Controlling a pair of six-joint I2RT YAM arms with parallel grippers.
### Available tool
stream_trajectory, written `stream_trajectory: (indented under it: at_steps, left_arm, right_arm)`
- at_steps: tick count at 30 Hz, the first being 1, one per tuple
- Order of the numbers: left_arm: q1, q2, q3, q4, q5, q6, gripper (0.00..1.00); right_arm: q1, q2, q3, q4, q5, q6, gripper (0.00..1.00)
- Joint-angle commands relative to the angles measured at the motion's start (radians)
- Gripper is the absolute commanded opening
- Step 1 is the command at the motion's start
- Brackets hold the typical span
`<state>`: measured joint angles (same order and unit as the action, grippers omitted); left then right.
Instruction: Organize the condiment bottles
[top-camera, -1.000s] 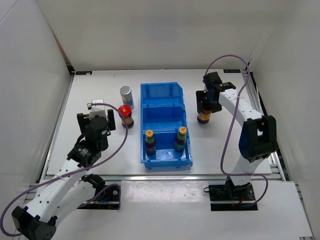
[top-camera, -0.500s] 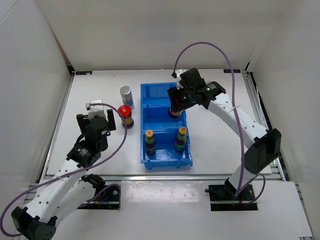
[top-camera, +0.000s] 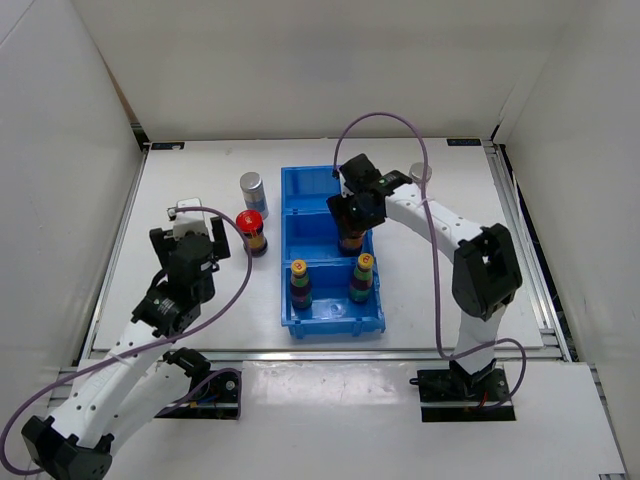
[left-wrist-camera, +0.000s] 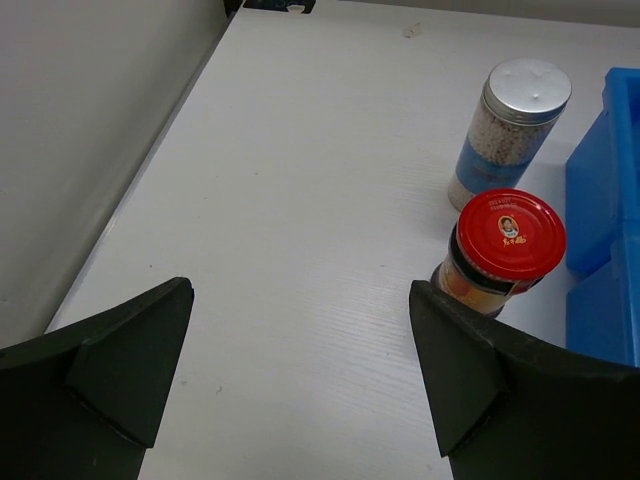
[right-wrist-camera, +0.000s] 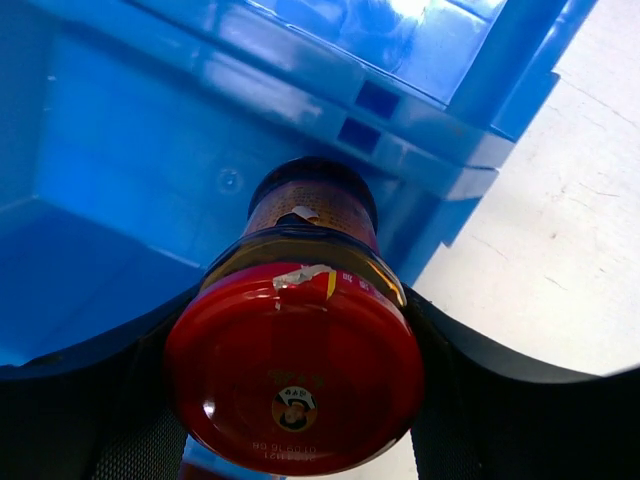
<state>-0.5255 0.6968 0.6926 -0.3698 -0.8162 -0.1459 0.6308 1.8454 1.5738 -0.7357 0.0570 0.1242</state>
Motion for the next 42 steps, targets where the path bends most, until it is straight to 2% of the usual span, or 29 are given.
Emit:
stream_trajectory:
  at_steps: [1,3,5,6,7,8,10,12,18,24,30,42]
  left_arm:
    - [0.004,-0.002,-0.040,0.079,-0.023,0.032,1.00]
    - [0.004,-0.022,-0.065,0.118,0.047,0.057,1.00]
    - [0.004,-0.031,-0.090,0.155,0.164,0.077,1.00]
    - [0.004,-0.031,-0.090,0.164,0.178,0.077,1.00]
    - [0.004,-0.013,-0.102,0.164,0.169,0.077,1.00]
    - [0.004,-0.003,-0.102,0.173,0.169,0.077,1.00]
    - [0.004,0.024,-0.102,0.173,0.157,0.065,1.00]
    - [0.004,0.044,-0.093,0.164,0.202,0.055,1.00]
    - [0.028,0.193,0.036,0.063,0.489,-0.009,1.00]
    - [0.070,0.302,0.079,0.133,0.600,-0.050,1.00]
    - [0.127,0.498,0.205,0.088,0.562,-0.060,1.00]
    - [0.174,0.691,0.257,0.160,0.580,-0.079,1.00]
  right_arm:
    - [0.000,0.001,0.043,0.078,0.029,0.020,0.49]
    - [0.000,0.011,0.054,0.067,0.029,0.020,0.56]
    - [0.000,-0.001,0.054,0.058,0.040,0.034,0.75]
    - [0.000,-0.011,0.063,0.058,0.049,0.034,0.83]
    - [0.000,-0.020,0.074,0.058,0.061,0.034,0.96]
    - [0.000,-0.043,0.083,0.047,0.061,0.034,1.00]
    - [0.000,-0.070,0.121,0.036,0.084,0.034,1.00]
    - [0.000,-0.121,0.149,0.022,0.102,0.025,1.00]
    - [0.000,-0.255,0.183,0.013,0.038,-0.038,1.00]
    - [0.000,-0.370,0.063,0.038,-0.035,-0.017,1.00]
    - [0.009,-0.442,-0.073,0.070,-0.095,0.012,1.00]
    - [0.009,-0.525,-0.112,0.070,-0.071,-0.017,1.00]
